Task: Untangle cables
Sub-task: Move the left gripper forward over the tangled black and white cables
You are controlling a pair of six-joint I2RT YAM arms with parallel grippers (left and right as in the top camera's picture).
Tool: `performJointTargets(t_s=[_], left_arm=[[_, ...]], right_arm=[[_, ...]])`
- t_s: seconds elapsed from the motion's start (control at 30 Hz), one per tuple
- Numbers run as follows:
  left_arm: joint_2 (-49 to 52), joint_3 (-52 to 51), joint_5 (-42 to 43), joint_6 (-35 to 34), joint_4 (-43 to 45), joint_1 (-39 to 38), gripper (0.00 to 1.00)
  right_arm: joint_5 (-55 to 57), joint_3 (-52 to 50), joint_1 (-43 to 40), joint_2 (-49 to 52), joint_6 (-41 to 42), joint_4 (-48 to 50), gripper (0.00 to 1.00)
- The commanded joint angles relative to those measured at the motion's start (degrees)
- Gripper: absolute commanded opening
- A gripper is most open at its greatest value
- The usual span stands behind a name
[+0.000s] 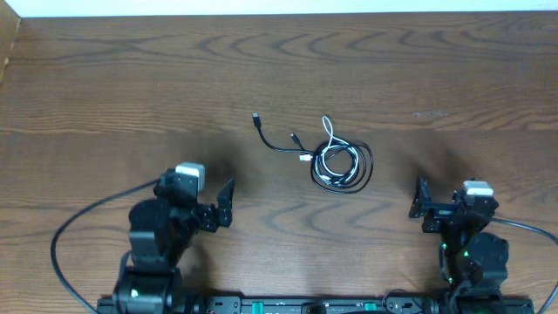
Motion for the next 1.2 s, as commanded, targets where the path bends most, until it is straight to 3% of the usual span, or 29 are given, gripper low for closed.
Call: performJointTargets(t_s=[0.0,0.33,0.47,0.7,0.8,1.0,1.17], left_arm=[[6.7,7.3,0.3,-0.3,-4.8,0.2,0.95],[26.0,32.2,0.3,-0.7,-31.5,0.2,0.95],[28.8,36.6,0.3,-0.7,-37.8,0.2,0.95],[28.9,36.5,11.3,-0.8,-34.7,0.2,0.95],[29.0,36.5,11.2,-1.0,-29.4,0.2,0.95],[32.3,36.5,9.4,-8.0,-20.7,-0.5,0.95],[40.5,36.5,5.0,-8.7,-18.4,-6.6,0.95]], right_arm=[[0.2,5.8,-0.2,4.6,0.8,-1.9,0.99],[0.0,24.1,-0.2,28.1,1.8,-15.7,0.99],[0.0,31.6,-0.2,37.7,1.8,-24.1,0.99],[-1.6,41.9,-0.2,50.5,-0.4,-32.2,0.99],[-3.9,42.1,-0.2,51.6,-0.4,-32.0,0.99],[-7.2,42.1,-0.2,51.7,0.5,-30.7,0.99],[-8.0,42.1,-0.2,51.7,0.5,-30.0,0.99]])
